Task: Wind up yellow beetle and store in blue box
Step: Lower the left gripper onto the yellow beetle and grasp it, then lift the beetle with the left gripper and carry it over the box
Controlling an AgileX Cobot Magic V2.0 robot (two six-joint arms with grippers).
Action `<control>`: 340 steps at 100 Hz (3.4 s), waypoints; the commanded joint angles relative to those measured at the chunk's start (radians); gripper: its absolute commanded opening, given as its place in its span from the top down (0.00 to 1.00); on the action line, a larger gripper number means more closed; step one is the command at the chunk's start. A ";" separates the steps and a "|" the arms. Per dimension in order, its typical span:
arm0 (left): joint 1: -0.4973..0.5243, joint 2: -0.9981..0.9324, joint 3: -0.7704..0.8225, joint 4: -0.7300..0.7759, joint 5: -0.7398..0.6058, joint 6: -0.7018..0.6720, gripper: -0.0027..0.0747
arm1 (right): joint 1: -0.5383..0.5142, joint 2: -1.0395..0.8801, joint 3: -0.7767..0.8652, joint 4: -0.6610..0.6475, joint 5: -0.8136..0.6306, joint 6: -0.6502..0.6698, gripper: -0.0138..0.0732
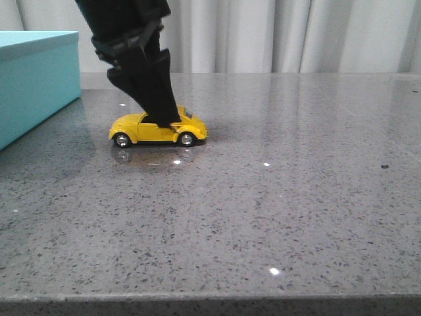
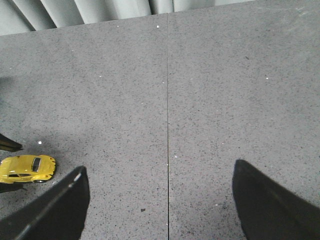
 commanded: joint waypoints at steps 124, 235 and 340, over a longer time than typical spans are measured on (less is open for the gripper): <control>0.285 -0.222 -0.348 0.103 0.073 -0.639 0.90 | -0.002 -0.007 -0.023 0.008 -0.055 -0.014 0.17; 0.593 -0.103 0.013 0.150 -0.001 -0.856 0.85 | -0.002 -0.007 -0.023 0.009 -0.068 -0.014 0.17; 0.593 -0.620 0.194 0.074 -0.222 -0.800 0.66 | -0.002 -0.283 0.290 -0.021 -0.282 -0.075 0.40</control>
